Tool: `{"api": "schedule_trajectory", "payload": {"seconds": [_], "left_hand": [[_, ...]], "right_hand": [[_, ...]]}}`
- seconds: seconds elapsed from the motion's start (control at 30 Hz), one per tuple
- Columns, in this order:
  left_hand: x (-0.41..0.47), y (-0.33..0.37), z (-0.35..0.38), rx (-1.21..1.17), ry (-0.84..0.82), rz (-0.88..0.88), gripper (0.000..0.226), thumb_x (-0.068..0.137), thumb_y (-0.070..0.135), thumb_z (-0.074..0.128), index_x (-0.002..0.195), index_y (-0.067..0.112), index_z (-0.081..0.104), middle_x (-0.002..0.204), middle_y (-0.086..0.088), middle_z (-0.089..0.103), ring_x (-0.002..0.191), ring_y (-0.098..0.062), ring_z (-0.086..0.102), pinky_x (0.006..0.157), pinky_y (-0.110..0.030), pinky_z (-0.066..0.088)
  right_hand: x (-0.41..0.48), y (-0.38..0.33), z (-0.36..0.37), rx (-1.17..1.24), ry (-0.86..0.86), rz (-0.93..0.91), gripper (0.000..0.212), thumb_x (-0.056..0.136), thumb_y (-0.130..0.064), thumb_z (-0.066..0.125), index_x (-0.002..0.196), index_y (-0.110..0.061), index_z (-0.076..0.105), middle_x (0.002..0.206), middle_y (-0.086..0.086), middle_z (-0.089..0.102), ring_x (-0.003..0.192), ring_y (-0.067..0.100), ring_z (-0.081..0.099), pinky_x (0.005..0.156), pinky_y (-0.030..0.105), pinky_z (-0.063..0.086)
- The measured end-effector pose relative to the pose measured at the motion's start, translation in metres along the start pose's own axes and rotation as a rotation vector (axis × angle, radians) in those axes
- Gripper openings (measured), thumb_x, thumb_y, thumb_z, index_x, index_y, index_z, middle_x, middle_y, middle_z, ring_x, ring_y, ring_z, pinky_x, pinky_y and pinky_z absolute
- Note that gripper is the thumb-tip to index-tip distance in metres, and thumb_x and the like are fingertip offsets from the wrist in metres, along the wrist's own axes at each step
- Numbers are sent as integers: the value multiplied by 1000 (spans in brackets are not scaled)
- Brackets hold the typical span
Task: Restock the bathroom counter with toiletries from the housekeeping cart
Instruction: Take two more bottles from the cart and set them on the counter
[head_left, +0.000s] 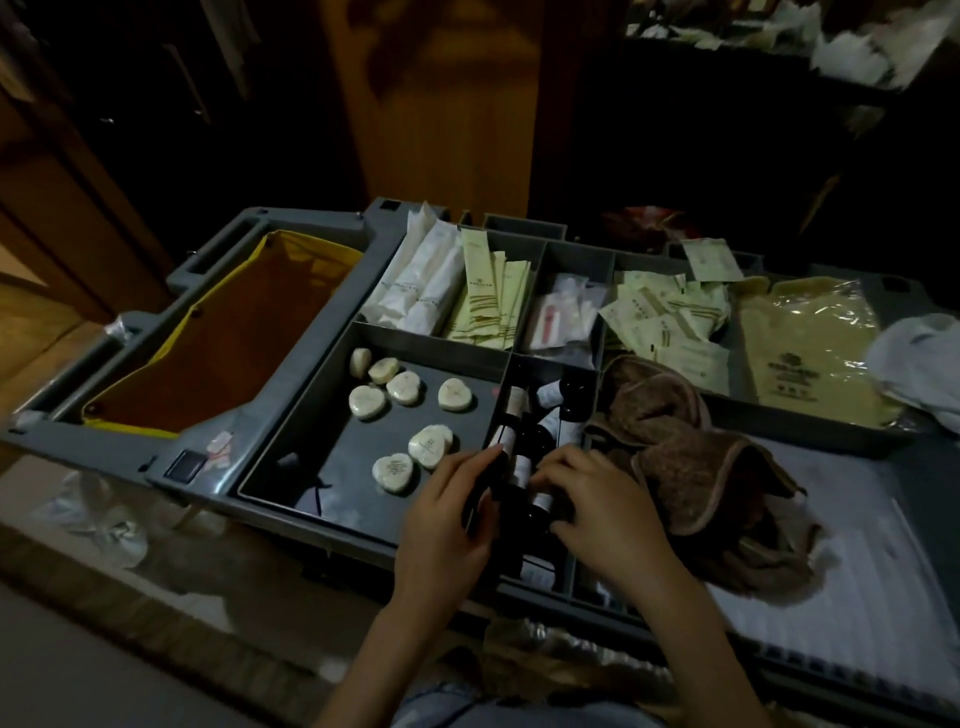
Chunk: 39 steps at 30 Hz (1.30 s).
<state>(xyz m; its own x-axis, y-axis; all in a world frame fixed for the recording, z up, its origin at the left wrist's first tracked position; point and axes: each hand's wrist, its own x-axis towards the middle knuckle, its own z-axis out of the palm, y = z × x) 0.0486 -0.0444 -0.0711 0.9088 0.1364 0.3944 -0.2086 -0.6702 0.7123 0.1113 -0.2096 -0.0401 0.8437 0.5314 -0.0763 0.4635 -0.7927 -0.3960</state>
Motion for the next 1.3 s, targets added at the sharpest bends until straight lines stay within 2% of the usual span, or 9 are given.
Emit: {"api": "schedule_trajectory", "payload": {"seconds": [0.17, 0.3, 0.43, 0.6, 0.8, 0.9, 1.03, 1.17, 1.3], "left_hand": [[-1, 2, 1, 5, 56, 1, 50, 83, -8, 61, 127, 16, 60, 120, 7, 60, 110, 2, 55, 88, -10, 44], [0, 4, 3, -33, 71, -36, 49, 82, -9, 58, 124, 17, 61, 118, 7, 61, 110, -2, 57, 88, -21, 50], [2, 5, 2, -115, 84, -97, 49, 82, -10, 58, 121, 20, 63, 115, 10, 63, 110, 1, 57, 90, -22, 50], [3, 5, -1, -186, 78, -138, 49, 83, -9, 60, 120, 22, 63, 112, 14, 64, 110, -1, 59, 88, -21, 50], [6, 14, -2, -336, 118, -276, 40, 88, -7, 58, 116, 21, 65, 107, 13, 68, 105, 1, 62, 85, -14, 49], [7, 23, 0, -433, 105, -319, 34, 90, -2, 59, 116, 19, 66, 105, 11, 70, 104, -2, 64, 87, -15, 49], [6, 38, 3, -535, 103, -351, 26, 91, 11, 64, 116, 17, 67, 107, 9, 70, 105, -4, 64, 87, -18, 50], [7, 48, 3, -616, 69, -355, 26, 91, 16, 64, 117, 16, 66, 108, 7, 71, 104, -7, 65, 87, -24, 53], [11, 51, -3, -750, 41, -401, 23, 89, 8, 63, 109, 15, 68, 103, 4, 74, 99, -11, 69, 81, -21, 53]], "right_hand": [[1, -2, 4, -85, -7, -10, 42, 76, -32, 75, 112, -33, 53, 124, -18, 43, 112, 11, 43, 77, 23, 31], [0, -2, 4, -93, -3, -42, 44, 78, -35, 74, 116, -36, 53, 125, -20, 45, 113, 10, 44, 81, 25, 29], [1, -2, 1, -97, -26, -93, 38, 83, -43, 69, 117, -35, 53, 121, -16, 55, 109, 12, 50, 87, 29, 33], [5, -1, -2, -28, -9, -90, 31, 90, -47, 60, 111, -26, 52, 108, -9, 61, 94, 14, 59, 70, 27, 41], [9, 6, 0, 284, 29, 8, 25, 91, -43, 60, 110, -28, 54, 84, -9, 66, 77, 11, 65, 69, 32, 51], [7, 9, 0, 700, 51, 56, 13, 92, -36, 60, 103, -29, 58, 91, -8, 69, 85, 5, 66, 77, 34, 54], [5, 4, -9, 1066, 116, 41, 27, 83, -33, 58, 106, -20, 63, 101, -2, 70, 99, 10, 66, 84, 24, 52], [4, -2, -17, 1246, 164, 38, 22, 87, -24, 55, 105, -16, 65, 100, 0, 71, 92, 7, 68, 74, 16, 50], [6, -5, -16, 1297, 143, 33, 20, 93, -15, 50, 105, -17, 66, 99, -6, 74, 97, 6, 68, 79, 15, 50]]}}
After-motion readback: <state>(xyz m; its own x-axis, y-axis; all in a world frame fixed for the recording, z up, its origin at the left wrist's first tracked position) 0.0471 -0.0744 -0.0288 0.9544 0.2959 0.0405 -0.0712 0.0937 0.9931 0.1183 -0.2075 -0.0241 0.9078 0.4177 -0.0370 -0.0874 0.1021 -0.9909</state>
